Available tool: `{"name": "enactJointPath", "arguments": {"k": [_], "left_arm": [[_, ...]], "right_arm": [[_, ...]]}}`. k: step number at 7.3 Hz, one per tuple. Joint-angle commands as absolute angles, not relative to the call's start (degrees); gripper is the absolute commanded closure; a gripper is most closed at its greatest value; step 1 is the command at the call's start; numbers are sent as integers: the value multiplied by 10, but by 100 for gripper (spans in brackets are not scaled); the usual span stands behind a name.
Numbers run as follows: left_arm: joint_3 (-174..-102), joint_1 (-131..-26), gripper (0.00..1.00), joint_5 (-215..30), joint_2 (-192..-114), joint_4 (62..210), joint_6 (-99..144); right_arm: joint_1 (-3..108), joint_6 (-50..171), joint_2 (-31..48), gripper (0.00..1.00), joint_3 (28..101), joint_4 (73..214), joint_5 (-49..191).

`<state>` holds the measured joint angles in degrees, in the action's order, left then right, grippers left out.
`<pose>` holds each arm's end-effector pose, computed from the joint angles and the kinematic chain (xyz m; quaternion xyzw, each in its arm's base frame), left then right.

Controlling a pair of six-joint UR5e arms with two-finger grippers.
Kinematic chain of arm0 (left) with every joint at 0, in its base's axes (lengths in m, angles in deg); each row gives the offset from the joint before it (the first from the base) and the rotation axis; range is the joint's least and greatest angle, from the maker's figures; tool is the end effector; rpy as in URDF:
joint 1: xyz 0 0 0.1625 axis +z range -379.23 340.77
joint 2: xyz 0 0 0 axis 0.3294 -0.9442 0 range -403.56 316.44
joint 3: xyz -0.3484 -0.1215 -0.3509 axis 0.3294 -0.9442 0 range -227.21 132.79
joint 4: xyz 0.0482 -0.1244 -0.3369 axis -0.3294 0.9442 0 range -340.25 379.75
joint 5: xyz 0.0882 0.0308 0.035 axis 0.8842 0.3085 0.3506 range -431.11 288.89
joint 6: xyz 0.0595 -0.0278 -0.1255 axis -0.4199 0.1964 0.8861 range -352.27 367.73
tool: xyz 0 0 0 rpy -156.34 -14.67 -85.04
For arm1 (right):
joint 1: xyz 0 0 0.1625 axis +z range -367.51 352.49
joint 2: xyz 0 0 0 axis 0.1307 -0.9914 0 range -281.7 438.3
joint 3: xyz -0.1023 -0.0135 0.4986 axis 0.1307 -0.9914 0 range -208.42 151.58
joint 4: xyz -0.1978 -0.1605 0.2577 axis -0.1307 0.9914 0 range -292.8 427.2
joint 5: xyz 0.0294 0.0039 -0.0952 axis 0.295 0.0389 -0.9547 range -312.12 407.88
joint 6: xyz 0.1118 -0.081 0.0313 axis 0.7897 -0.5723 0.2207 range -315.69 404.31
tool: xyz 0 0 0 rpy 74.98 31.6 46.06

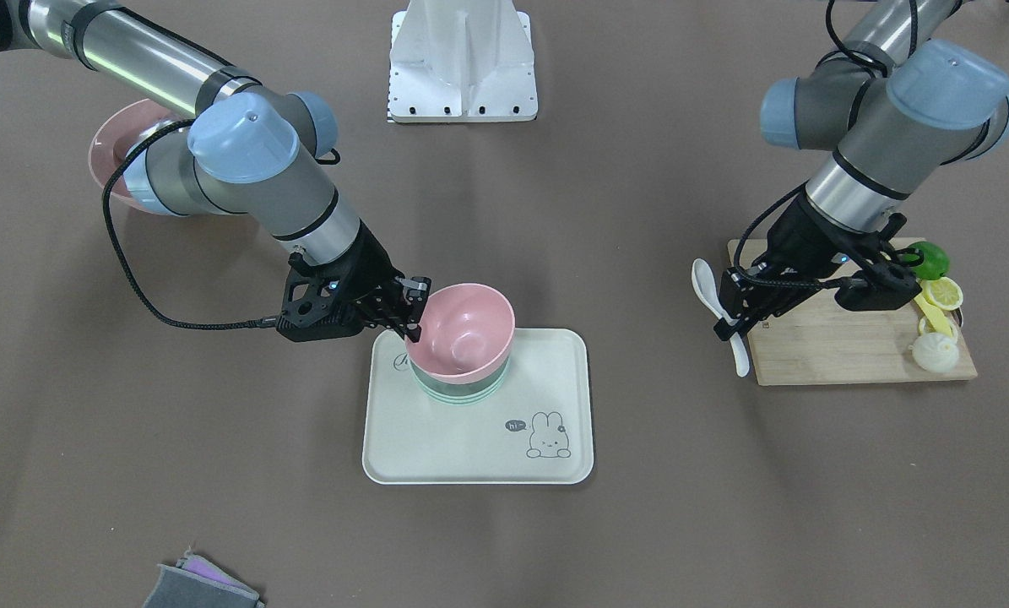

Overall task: Stack pink bowl on green and place spoon
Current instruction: 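Lower the pink bowl into the green bowl and open the right gripper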

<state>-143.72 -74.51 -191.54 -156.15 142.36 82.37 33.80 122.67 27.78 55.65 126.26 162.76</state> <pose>0.3167 -0.5651 0.4388 0.1023 0.5340 -0.1562 0.8246 -0.5247 -0.5593 0.3348 0.0692 -0.5476 0.1005 0.8278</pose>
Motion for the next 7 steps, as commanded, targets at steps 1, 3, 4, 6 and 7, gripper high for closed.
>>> {"name": "enactJointPath", "arguments": {"k": [1,3,4,6,7], "left_arm": [[-1436,-745,100,-1916,-1561,1424,823],[-1437,-745,100,-1916,-1560,1424,821],[-1437,-745,100,-1916,-1561,1424,822],[-1439,-743,100,-1915,-1563,1424,829],[-1438,-743,100,-1915,-1576,1424,854]], "right_arm": [[335,1226,276,100,550,1263,1628],[327,1229,278,41,546,1264,1627],[325,1231,281,0,546,1264,1614],[333,1227,279,0,547,1265,1614],[345,1227,279,0,548,1266,1619]]}}
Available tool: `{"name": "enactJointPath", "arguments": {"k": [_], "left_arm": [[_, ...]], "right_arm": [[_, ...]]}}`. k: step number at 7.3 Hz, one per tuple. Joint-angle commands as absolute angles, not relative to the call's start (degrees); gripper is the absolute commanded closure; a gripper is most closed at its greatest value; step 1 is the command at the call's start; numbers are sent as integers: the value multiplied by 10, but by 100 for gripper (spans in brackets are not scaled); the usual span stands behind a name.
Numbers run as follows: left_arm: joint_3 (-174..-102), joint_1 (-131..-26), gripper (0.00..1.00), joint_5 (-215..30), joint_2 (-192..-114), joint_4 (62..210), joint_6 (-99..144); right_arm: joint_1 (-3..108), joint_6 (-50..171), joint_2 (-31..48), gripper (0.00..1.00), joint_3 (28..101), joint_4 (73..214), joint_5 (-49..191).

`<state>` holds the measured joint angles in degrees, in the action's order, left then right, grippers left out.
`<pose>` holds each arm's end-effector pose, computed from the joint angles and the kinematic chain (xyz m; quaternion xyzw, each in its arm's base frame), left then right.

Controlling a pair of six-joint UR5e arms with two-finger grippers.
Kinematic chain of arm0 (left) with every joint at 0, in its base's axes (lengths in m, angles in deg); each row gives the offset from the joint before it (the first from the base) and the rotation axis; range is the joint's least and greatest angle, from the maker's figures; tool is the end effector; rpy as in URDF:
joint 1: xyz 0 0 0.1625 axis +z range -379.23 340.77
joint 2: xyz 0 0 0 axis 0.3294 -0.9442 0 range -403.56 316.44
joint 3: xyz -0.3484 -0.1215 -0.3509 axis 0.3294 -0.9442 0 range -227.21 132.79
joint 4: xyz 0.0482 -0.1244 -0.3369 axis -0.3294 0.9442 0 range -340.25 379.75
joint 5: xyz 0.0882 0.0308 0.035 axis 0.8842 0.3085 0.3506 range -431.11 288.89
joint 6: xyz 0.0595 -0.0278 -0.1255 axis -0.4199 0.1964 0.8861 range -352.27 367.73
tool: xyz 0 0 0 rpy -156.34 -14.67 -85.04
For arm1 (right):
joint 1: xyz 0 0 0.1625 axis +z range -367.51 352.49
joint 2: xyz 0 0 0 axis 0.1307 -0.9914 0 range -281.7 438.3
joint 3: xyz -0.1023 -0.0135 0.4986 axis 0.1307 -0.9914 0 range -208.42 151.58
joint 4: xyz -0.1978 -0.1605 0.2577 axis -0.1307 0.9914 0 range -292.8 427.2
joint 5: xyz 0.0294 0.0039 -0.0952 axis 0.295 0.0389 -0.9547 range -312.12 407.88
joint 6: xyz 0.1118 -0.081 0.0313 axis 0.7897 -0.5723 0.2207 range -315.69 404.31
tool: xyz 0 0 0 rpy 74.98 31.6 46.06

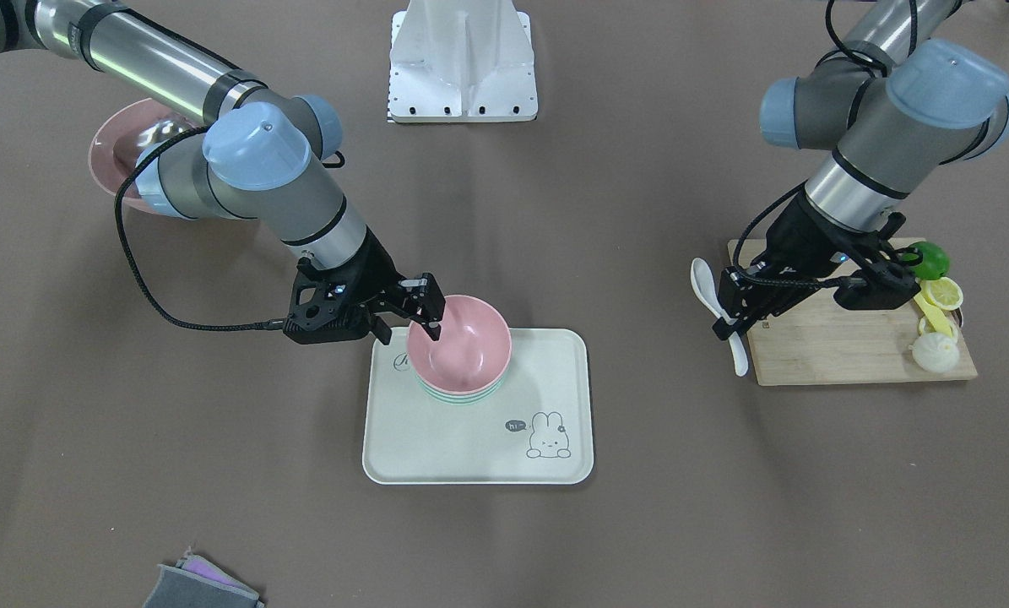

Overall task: Stack pink bowl on green and place spoon
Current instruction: 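Withdraw the right gripper while the left gripper carries the spoon toward the pink bowl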

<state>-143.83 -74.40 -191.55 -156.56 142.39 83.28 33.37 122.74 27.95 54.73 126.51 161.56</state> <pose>0.3187 -0.5657 0.4332 0.1002 0.5378 -0.1601 0.8216 -0.5311 -0.5608 0.3408 0.0710 -0.5390 0.1062 0.8325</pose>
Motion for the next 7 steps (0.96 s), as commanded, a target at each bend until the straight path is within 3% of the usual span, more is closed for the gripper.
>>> {"name": "enactJointPath", "arguments": {"k": [1,7], "left_arm": [[-1428,-740,100,-1915,-1603,1424,885],[-1332,-587,100,-1722,-1745,1432,990]], "right_arm": [[359,1225,279,0,548,1271,1631],[492,977,228,0,546,1332,1754]]}}
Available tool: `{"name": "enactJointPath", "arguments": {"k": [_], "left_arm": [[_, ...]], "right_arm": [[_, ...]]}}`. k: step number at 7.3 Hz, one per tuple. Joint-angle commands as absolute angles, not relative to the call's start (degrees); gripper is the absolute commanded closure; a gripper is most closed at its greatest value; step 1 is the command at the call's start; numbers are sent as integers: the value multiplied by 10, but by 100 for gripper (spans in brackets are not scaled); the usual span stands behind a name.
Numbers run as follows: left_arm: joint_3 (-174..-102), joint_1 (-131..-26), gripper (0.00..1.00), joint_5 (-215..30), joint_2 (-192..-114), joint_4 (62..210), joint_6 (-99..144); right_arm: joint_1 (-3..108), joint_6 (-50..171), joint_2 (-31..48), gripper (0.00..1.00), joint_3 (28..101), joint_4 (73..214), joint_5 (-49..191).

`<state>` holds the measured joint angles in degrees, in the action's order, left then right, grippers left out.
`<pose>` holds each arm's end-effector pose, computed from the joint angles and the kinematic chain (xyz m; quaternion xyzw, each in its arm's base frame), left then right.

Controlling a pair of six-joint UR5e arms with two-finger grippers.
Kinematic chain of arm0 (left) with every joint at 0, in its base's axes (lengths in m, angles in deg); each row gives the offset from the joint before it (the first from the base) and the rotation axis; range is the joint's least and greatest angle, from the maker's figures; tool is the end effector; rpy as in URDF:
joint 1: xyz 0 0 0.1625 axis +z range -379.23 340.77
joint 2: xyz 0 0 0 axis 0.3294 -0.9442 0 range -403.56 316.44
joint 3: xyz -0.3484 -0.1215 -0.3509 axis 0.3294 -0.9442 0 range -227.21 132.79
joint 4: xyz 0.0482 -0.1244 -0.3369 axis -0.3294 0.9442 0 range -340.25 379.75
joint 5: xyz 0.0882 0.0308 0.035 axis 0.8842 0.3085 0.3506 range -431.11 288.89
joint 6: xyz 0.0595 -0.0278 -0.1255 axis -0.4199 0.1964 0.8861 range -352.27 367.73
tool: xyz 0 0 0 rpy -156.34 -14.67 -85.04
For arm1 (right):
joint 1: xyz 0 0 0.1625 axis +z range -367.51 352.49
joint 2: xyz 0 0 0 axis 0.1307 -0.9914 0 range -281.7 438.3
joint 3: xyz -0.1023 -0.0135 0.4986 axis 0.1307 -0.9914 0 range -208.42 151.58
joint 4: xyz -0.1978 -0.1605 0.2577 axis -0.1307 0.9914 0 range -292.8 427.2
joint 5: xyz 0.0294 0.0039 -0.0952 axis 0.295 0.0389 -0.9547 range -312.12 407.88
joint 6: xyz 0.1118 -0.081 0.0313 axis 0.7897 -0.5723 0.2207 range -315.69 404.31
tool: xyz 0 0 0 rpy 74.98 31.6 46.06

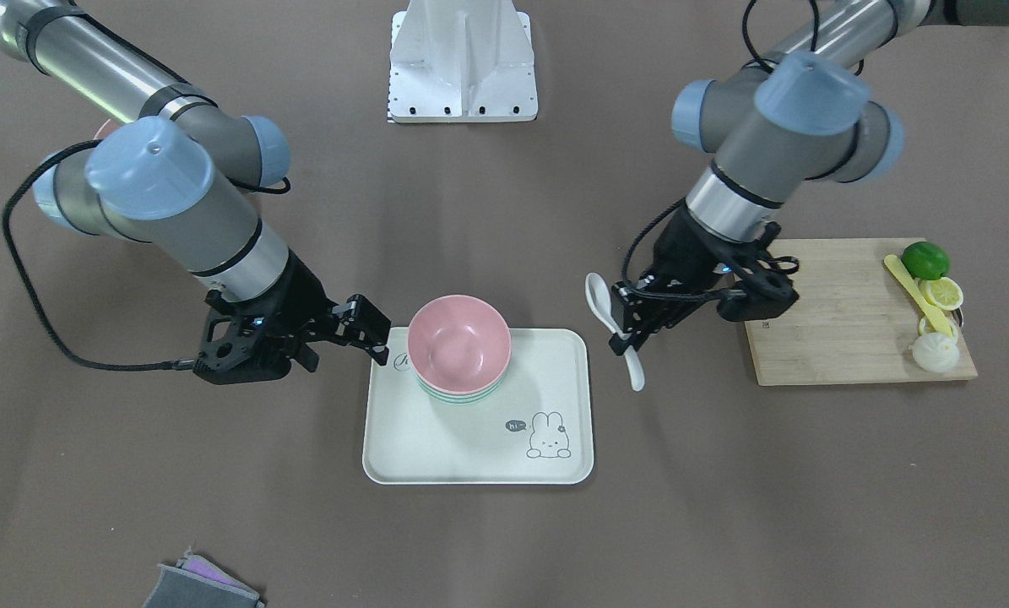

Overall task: Stack pink bowl on green and place spoon
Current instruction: 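Withdraw the right gripper while the left gripper carries the spoon toward the pink bowl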

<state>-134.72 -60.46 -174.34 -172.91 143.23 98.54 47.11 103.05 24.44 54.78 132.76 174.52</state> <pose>0.5020 -0.5740 0.3066 0.1093 0.5694 -0.2293 0.7818 -0.3913 -0.6353 0.3954 0.0872 -0.5053 0.0323 0.8579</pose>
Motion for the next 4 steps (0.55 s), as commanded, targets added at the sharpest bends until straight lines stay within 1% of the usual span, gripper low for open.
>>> {"name": "enactJointPath", "arguments": {"k": [1,3,4], "left_arm": [[-1318,-580,100,-1718,-1748,1454,990],[-1277,-573,100,-1699,-1782,1465,990],[-1270,-570,100,-1697,-1792,1466,990]], "right_arm": [[504,949,215,0,546,1331,1760],[509,941,211,0,546,1332,1765],[510,941,211,0,546,1332,1765]]}}
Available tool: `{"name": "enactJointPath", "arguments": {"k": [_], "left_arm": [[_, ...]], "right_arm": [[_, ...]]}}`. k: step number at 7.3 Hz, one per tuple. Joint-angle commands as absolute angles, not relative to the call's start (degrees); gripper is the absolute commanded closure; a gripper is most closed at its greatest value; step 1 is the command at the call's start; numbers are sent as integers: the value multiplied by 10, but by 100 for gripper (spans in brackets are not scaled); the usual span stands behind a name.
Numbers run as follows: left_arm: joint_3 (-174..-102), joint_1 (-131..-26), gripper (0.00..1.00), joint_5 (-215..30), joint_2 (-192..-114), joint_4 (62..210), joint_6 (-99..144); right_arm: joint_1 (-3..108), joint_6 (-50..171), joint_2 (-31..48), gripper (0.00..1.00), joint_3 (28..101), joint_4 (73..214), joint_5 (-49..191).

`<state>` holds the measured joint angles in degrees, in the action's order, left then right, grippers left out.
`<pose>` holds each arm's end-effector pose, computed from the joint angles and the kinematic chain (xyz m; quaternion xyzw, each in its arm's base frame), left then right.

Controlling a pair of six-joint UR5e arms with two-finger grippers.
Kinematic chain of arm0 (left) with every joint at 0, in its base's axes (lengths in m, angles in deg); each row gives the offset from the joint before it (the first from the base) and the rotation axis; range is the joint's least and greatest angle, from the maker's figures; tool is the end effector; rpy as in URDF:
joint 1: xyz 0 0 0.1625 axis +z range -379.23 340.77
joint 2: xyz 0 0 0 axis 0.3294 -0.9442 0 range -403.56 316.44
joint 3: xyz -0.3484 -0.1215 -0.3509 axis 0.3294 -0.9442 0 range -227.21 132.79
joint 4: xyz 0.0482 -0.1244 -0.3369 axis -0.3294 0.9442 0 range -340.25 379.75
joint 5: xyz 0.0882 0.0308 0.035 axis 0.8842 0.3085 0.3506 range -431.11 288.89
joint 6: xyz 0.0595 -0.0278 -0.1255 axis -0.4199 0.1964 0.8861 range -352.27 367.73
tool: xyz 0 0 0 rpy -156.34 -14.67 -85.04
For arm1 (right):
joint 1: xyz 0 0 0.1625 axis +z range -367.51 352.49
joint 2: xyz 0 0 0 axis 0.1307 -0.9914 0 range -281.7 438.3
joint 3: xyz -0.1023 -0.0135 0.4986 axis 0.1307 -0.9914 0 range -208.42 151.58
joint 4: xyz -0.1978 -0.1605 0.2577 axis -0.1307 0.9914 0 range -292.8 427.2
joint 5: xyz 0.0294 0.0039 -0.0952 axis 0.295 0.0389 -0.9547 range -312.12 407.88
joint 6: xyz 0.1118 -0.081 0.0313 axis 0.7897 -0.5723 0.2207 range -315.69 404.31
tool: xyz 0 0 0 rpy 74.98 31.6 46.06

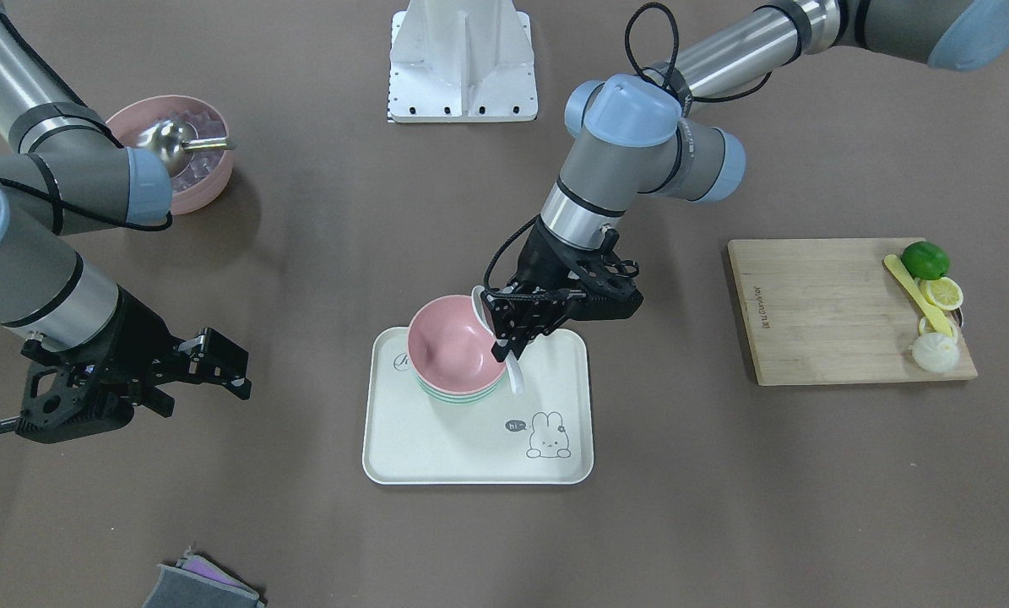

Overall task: Stack pink bowl on green and place spoon
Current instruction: 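Lower the white spoon into the pink bowl and release it with the left gripper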

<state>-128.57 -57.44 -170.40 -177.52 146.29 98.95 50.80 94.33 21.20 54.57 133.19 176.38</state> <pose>0.5543 -0.5768 0.2830 0.1233 0.5754 -0.2275 0.7758 -0.3443 -0.6437 0.4381 0.1056 -0.4866 -0.0009 0.8672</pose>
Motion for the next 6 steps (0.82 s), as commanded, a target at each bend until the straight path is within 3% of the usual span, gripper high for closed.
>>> {"name": "enactJointPath", "arguments": {"k": [1,3,4,5,6], "left_arm": [[-1261,-567,100,-1697,-1797,1466,990],[-1240,-557,97,-1681,-1814,1478,988],[-1238,-557,24,-1681,-1820,1479,984],[-1241,-557,2,-1681,-1820,1479,982],[-1244,-558,2,-1683,-1817,1476,968]], "right_arm": [[511,941,211,0,546,1332,1765],[512,941,211,0,546,1332,1765],[513,941,210,0,546,1332,1765],[513,941,210,0,546,1332,1765],[518,941,209,0,546,1334,1765]]}}
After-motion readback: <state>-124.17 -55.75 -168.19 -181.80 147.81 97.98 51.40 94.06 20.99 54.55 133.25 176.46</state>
